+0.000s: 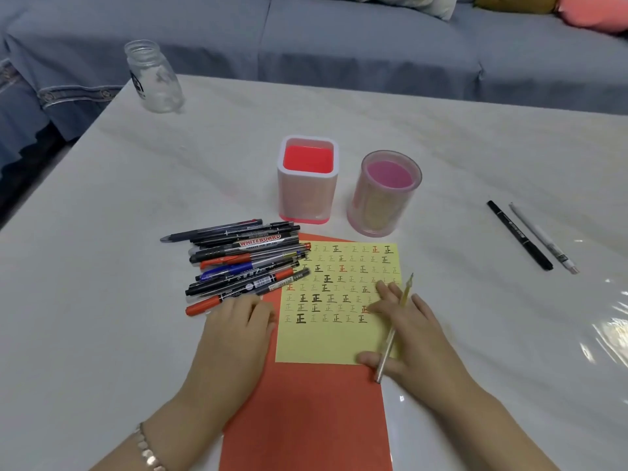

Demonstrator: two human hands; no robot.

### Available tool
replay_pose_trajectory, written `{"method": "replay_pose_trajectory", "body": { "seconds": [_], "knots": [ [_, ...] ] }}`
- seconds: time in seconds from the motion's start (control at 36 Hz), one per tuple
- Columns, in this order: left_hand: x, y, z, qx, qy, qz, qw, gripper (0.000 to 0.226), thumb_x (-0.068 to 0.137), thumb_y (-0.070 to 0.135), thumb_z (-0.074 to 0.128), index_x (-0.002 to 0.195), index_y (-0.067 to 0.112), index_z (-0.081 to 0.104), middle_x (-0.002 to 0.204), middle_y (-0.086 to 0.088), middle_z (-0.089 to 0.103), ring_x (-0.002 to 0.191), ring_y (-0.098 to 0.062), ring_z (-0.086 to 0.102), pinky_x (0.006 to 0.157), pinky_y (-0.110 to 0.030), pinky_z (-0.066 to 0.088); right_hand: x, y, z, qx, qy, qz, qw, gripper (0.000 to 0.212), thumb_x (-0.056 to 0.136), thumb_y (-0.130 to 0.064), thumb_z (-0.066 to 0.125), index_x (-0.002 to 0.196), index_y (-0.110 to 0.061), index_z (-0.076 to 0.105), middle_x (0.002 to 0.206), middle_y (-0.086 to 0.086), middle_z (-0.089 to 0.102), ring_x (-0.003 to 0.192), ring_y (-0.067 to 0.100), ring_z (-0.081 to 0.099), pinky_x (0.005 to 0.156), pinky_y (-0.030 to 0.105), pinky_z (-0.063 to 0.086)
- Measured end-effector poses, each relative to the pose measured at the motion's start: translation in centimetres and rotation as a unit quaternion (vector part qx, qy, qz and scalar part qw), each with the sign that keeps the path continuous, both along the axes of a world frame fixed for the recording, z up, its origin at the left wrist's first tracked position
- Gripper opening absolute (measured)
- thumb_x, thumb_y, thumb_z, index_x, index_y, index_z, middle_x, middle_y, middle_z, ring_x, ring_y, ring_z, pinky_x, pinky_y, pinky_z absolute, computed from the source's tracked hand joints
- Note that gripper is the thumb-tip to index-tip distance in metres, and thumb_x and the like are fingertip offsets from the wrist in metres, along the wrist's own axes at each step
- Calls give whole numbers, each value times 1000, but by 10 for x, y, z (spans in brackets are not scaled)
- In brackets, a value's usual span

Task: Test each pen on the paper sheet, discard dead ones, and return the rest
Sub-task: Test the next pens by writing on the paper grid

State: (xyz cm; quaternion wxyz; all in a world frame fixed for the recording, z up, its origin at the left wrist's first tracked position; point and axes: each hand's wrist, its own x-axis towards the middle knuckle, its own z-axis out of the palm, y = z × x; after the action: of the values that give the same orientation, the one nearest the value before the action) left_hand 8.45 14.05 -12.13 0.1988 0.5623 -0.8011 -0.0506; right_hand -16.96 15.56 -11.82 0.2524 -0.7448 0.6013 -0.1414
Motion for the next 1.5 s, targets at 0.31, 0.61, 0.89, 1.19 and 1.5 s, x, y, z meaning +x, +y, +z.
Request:
{"method": "replay_pose_trajectory", "body": {
  "seconds": [0.31, 0.61, 0.89, 1.19, 1.5],
  "knots": [
    [-58, -3, 11, 77, -12, -114, 990, 54, 83, 41, 40, 121, 7, 58, 130, -10, 56, 121, -19, 44, 105, -29, 27, -1, -18, 5, -3, 30, 60, 998, 83, 58, -77, 45, 128, -32, 41, 145, -22, 9, 139, -6, -1, 108, 11, -13],
    [-66, -22, -6, 131, -91, -123, 980, 90, 68, 75, 2, 147, 31, -3, 150, 11, -18, 140, -7, -18, 112, -28, -16, -15, -4, 15, 25, -190, -76, 979, 50, 64, -43, 71, 110, -44, 50, 133, -20, 48, 124, -8, 42, 105, 18, 32],
    [-65, -16, -8, 124, -63, -115, 984, 83, 70, 77, 6, 145, 41, 6, 153, 6, -12, 141, -11, -16, 112, -32, -14, -12, -2, 37, -66, -431, -311, 844, 76, 77, -78, 31, 102, -15, 64, 73, 3, 72, 68, 15, 68, 71, 18, 53],
    [-65, -19, -11, 108, -28, -116, 987, 70, 79, 71, 33, 136, 31, 45, 147, -5, 37, 137, -22, 29, 108, -40, 13, 33, -13, 37, -32, -448, -356, 820, 25, 80, -10, 69, 64, 2, 54, 41, -1, 55, 40, 6, 49, 43, 11, 41],
    [-65, -19, -13, 106, -2, -105, 989, 75, 73, 74, 39, 136, 33, 44, 149, -2, 32, 140, -17, 22, 112, -37, 9, 57, -18, 13, -96, -379, -442, 807, 38, 82, 2, 56, 52, 3, 32, 51, 12, 34, 42, 9, 29, 39, 13, 26]
  ]
}}
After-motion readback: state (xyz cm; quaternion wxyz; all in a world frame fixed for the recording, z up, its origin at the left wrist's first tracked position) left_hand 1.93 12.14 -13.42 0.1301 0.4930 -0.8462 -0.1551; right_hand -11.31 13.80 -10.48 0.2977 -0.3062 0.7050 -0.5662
